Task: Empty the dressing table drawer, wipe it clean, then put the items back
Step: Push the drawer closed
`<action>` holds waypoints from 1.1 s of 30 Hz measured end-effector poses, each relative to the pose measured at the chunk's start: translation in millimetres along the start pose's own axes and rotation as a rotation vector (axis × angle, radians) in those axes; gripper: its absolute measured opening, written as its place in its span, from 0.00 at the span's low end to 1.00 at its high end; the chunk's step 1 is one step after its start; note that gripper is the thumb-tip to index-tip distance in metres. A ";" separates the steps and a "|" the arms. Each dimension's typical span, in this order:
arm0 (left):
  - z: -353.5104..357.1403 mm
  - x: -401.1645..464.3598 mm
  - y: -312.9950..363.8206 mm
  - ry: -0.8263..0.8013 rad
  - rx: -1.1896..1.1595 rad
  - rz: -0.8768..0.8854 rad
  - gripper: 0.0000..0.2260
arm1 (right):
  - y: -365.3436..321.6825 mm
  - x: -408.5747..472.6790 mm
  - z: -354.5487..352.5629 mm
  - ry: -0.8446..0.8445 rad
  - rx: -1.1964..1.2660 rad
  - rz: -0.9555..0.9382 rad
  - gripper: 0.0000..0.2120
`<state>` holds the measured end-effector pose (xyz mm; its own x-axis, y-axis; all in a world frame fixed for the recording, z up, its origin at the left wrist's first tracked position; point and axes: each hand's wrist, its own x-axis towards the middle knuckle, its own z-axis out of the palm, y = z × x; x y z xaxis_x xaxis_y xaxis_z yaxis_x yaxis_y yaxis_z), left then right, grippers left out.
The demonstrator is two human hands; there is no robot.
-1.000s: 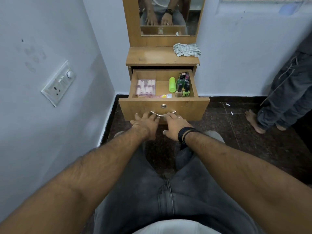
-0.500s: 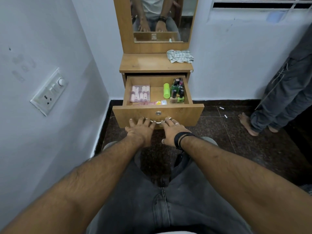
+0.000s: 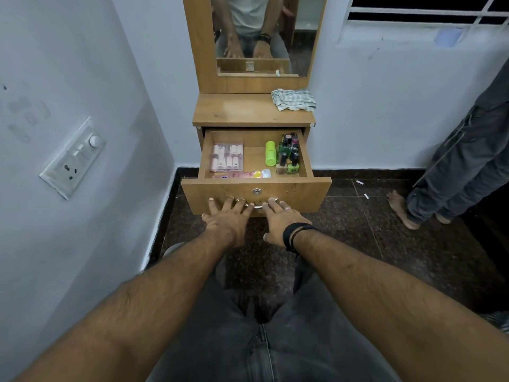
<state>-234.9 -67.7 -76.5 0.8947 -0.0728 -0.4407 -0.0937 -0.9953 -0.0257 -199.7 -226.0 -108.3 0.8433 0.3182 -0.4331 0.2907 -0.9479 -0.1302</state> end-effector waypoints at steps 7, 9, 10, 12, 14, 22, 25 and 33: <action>-14.3 18.6 0.0 -0.026 -0.024 -0.035 0.47 | 3.8 24.8 -12.8 -0.044 0.052 0.041 0.44; -19.4 25.6 -0.1 -0.032 -0.029 -0.043 0.46 | 5.1 33.2 -17.5 -0.057 0.063 0.047 0.44; -21.9 29.2 -0.5 -0.032 -0.031 -0.048 0.46 | 5.7 37.5 -19.9 -0.060 0.068 0.047 0.44; -26.3 37.8 -1.3 -0.030 -0.038 -0.058 0.46 | 7.1 46.4 -25.0 -0.065 0.081 0.051 0.44; -30.6 47.5 -2.5 -0.024 -0.045 -0.063 0.46 | 8.6 55.8 -31.0 -0.068 0.100 0.061 0.43; -48.1 90.9 -6.7 -0.010 -0.086 -0.101 0.48 | 16.0 95.2 -56.7 -0.061 0.151 0.078 0.41; -52.6 107.3 -10.5 -0.002 -0.075 -0.086 0.49 | 17.8 106.9 -63.4 -0.043 0.166 0.080 0.41; -63.2 149.3 -22.0 0.024 -0.125 -0.099 0.53 | 17.3 141.6 -76.4 0.012 0.201 0.120 0.41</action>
<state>-71.6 -60.7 -85.0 0.9072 0.0258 -0.4198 0.0492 -0.9978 0.0450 -40.7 -196.2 -103.7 0.8723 0.2020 -0.4453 0.0935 -0.9628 -0.2536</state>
